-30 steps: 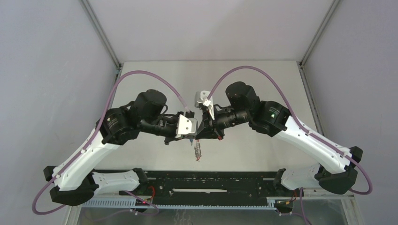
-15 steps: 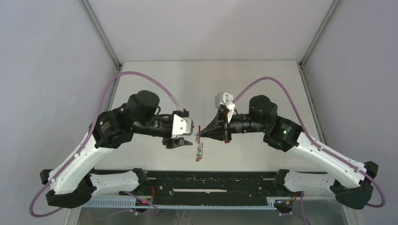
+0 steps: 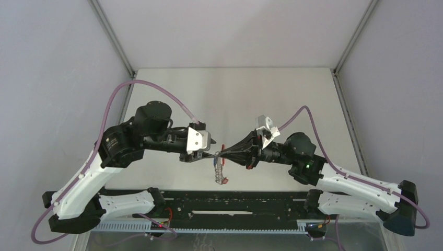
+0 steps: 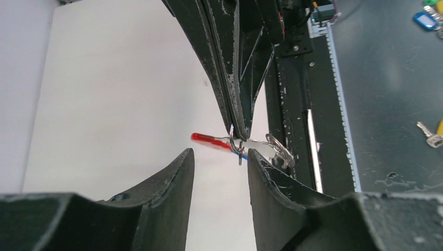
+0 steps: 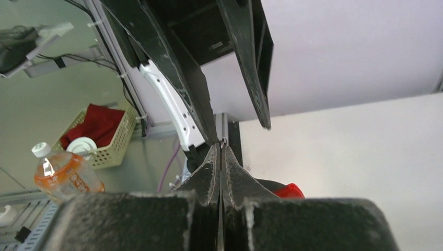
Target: Put the keys on the keyring
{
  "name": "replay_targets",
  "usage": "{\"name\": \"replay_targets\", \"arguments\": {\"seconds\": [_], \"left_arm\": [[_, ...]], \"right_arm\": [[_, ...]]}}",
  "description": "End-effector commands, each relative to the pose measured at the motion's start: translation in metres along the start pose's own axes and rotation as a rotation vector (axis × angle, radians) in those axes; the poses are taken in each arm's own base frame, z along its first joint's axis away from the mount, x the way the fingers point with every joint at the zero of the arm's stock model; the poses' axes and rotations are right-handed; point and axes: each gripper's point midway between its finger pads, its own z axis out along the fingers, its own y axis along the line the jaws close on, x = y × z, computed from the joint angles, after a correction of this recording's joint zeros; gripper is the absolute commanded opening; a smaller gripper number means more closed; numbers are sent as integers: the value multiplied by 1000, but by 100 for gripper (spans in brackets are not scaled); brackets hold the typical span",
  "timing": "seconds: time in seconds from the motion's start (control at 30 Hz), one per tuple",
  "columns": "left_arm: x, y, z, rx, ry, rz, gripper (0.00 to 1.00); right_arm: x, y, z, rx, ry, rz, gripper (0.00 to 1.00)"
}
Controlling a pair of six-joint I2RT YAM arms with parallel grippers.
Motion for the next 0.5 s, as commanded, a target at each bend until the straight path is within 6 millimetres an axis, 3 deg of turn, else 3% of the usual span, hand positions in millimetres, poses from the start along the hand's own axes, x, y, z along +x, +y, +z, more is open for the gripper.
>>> {"name": "replay_targets", "arguments": {"seconds": [0.0,0.13,0.47], "left_arm": [[-5,-18,0,84,-35,-31,48],[-1,-20,0,91,-30,-41,48],[-16,-27,-2,135,-84,-85,43]], "right_arm": [[-56,16,5,-25,-217,-103,0],[-59,20,3,-34,-234,-137,0],[-50,22,7,-39,-209,-160,0]]}}
